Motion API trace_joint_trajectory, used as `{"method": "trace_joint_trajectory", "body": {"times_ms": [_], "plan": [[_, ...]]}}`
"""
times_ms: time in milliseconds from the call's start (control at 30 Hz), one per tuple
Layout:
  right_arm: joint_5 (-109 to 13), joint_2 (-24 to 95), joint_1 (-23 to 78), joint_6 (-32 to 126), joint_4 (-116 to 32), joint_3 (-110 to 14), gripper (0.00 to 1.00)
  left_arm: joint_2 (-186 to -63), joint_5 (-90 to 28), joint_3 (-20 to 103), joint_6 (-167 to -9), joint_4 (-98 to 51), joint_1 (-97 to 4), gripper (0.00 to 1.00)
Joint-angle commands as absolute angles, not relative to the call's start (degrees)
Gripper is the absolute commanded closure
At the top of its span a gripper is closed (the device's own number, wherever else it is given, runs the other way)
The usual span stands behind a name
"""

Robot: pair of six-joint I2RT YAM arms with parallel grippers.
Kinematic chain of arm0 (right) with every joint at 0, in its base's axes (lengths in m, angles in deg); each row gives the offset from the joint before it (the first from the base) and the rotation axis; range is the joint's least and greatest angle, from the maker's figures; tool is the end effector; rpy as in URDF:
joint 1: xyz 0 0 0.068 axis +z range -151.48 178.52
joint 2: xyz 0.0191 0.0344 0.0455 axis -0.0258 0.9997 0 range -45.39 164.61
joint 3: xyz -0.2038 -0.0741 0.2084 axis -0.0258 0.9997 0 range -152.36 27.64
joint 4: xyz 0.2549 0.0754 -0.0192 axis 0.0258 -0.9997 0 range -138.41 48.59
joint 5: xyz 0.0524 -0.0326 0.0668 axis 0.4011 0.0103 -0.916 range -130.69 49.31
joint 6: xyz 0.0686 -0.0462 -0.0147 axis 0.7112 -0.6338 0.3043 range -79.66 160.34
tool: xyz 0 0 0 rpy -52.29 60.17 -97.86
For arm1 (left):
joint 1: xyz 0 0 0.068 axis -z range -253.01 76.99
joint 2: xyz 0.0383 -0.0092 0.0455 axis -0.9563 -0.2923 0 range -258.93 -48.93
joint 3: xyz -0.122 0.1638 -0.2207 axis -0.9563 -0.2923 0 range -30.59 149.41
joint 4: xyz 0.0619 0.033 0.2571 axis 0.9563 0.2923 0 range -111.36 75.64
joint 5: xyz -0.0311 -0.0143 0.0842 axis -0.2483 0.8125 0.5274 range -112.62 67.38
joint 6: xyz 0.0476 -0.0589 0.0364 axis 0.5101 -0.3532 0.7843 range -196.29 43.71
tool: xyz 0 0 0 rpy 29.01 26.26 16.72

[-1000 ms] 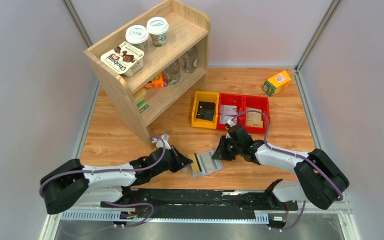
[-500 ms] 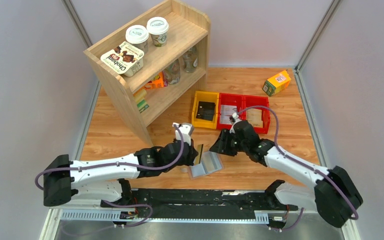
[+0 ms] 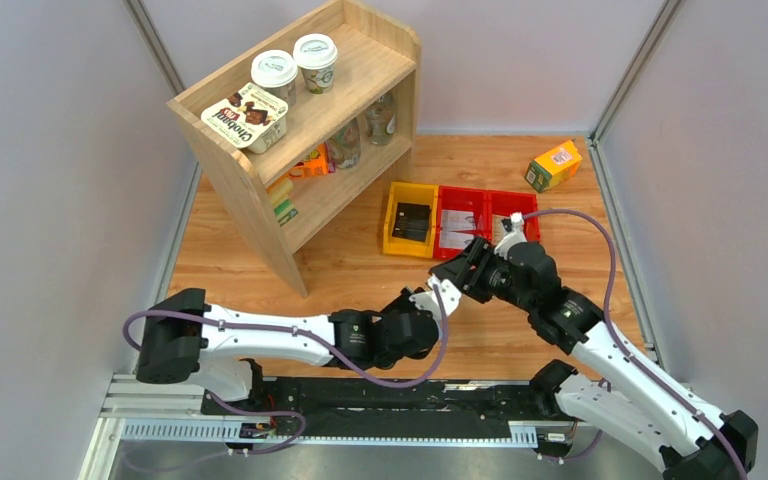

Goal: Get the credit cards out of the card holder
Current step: Place the credit card in the storage box.

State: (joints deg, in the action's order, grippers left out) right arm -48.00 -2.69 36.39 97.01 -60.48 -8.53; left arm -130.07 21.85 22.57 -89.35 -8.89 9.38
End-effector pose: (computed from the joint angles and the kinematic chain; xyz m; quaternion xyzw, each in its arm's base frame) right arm 0.1466 0.1258 0.2796 0.1044 0.8387 0.4272 0.3211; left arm 0.0937 -0.3108 0.2562 0.3475 0.7815 -0.0559 0.5152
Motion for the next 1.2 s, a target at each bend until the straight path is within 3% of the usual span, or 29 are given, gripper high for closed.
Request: {"method": "trace_joint_trajectory", "body": {"times_ms": [0,167,300,333,500,567,667,833,1033,1167], "plan": [[-49.3,-0.7,36.8,101.1,-61.5,-7.4,0.38,-133.6,29.4,27.2,-77.7,-13.4,11.4,1.0],[-51.1,1.5,37.4,103.1,-57.3,-5.0,0.41,-136.6,29.1,29.0,-73.5,-17.3,12.6,1.0],[-51.3,2.9,37.6,103.4,-56.0,-4.1,0.49,-137.8,29.0,29.8,-72.6,-17.7,12.8,1.0],[-51.2,2.9,37.6,103.6,-55.6,-3.6,0.54,-137.8,29.0,30.0,-72.4,-17.7,12.9,1.0],[-50.0,2.5,37.5,103.7,-54.8,-2.2,1.0,-137.4,28.2,29.3,-74.6,-17.7,13.0,0.98],[-49.7,2.2,37.5,103.3,-54.9,-2.2,1.0,-136.7,28.4,28.7,-75.9,-17.5,13.0,0.91],[-48.8,1.6,37.5,102.0,-55.1,-2.5,1.0,-135.2,29.2,27.2,-79.0,-17.8,13.0,0.7],[-46.1,-1.0,35.4,96.8,-57.1,-3.5,1.0,-129.2,31.2,22.6,-87.3,-18.4,13.0,0.47],[-41.7,-4.7,28.2,85.5,-63.2,-7.5,1.0,-119.0,24.0,15.0,-102.5,-17.0,8.7,0.29],[-38.0,-4.3,20.4,78.1,-65.2,-10.7,1.0,-113.4,14.7,10.0,-110.8,-16.4,3.0,0.26]]}}
